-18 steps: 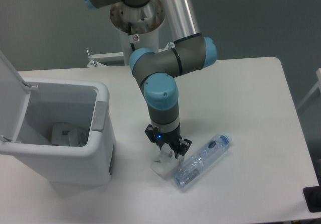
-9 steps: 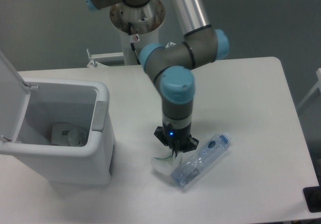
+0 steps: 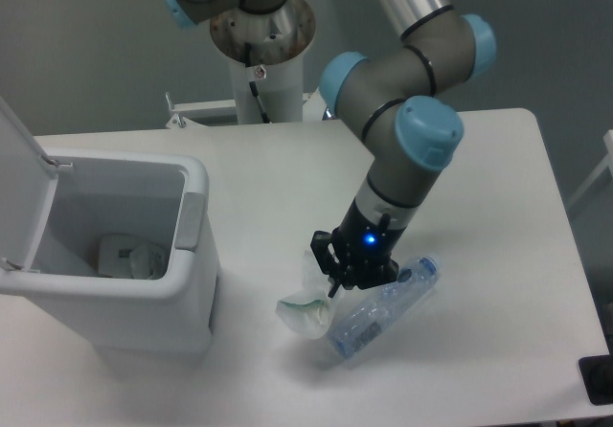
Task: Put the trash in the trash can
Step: 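Carry the tissue over the white trash bin and lower it in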
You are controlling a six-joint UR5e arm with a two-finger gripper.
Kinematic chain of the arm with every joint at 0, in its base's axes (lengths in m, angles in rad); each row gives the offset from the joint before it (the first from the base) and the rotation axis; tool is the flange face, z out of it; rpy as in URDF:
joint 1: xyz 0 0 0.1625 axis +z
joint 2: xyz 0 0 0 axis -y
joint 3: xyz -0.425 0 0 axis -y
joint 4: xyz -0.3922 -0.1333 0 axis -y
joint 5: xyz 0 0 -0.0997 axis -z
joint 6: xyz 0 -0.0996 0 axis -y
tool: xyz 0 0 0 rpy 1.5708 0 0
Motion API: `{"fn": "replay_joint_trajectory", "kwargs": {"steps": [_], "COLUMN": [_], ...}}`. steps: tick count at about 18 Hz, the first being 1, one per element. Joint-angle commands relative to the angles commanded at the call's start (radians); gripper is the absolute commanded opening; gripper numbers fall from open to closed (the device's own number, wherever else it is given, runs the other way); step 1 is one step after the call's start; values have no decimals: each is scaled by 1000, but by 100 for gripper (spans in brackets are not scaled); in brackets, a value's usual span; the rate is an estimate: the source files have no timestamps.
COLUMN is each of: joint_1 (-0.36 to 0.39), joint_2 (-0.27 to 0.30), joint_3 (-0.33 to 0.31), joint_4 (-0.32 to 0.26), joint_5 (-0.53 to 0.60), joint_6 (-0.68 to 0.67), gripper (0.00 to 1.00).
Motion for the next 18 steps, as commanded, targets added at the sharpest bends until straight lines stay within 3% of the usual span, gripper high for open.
{"fn": "replay_joint_trajectory", "kwargs": {"steps": [3, 9, 13, 18], "joint_1": [25, 41, 22, -52], "joint_2": [8, 87, 127, 178], "joint_3": [46, 104, 126, 123], "joint_4": [-6, -3, 0, 2], "joint_5": [-92, -239, -319, -333], "joint_6": [-14, -119, -204, -244], "gripper": [0, 0, 0, 0]}}
